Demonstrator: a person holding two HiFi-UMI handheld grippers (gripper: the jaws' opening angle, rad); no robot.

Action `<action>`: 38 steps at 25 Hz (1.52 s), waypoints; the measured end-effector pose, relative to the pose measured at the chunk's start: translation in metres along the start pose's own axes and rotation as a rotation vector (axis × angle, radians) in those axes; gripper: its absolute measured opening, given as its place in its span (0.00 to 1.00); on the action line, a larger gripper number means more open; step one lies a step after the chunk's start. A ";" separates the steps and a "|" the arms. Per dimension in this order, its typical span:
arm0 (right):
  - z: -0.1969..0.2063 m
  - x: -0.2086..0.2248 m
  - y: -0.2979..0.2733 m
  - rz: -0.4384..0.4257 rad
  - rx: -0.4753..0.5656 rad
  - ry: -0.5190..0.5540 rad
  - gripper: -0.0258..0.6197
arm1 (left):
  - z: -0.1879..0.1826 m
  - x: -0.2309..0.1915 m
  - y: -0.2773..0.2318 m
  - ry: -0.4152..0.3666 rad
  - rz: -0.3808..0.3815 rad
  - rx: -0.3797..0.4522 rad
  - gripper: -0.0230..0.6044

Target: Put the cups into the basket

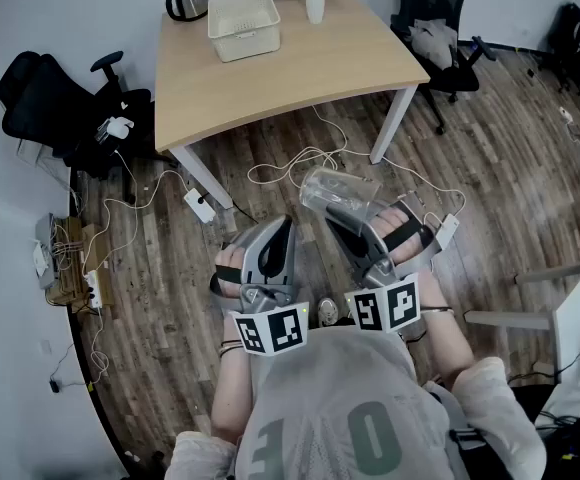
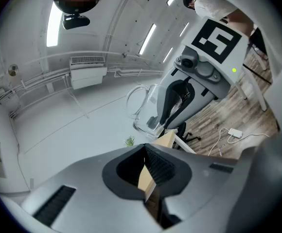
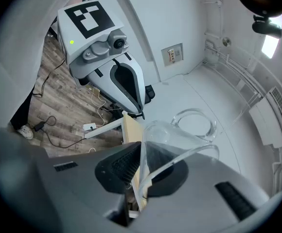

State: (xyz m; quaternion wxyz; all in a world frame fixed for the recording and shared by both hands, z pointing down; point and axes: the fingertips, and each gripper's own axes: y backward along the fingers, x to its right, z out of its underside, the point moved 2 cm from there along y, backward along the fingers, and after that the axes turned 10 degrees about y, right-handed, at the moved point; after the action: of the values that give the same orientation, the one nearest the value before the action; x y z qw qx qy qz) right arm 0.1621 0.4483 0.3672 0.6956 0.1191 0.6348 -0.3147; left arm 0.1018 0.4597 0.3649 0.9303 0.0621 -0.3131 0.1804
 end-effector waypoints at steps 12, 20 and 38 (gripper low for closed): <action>0.012 -0.001 0.006 -0.024 0.075 -0.051 0.07 | -0.004 0.010 -0.008 0.024 -0.017 -0.042 0.05; 0.027 -0.004 0.009 -0.012 0.071 -0.073 0.07 | -0.003 0.009 -0.006 0.154 -0.055 -0.052 0.05; 0.072 0.023 -0.083 -0.033 0.050 -0.127 0.07 | 0.023 -0.038 -0.115 0.293 -0.089 0.011 0.05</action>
State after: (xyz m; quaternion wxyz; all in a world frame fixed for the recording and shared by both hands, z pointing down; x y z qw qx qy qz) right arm 0.1712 0.3365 0.3767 0.7260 0.1057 0.5832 -0.3486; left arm 0.1039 0.3368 0.3605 0.9727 0.0542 -0.1701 0.1479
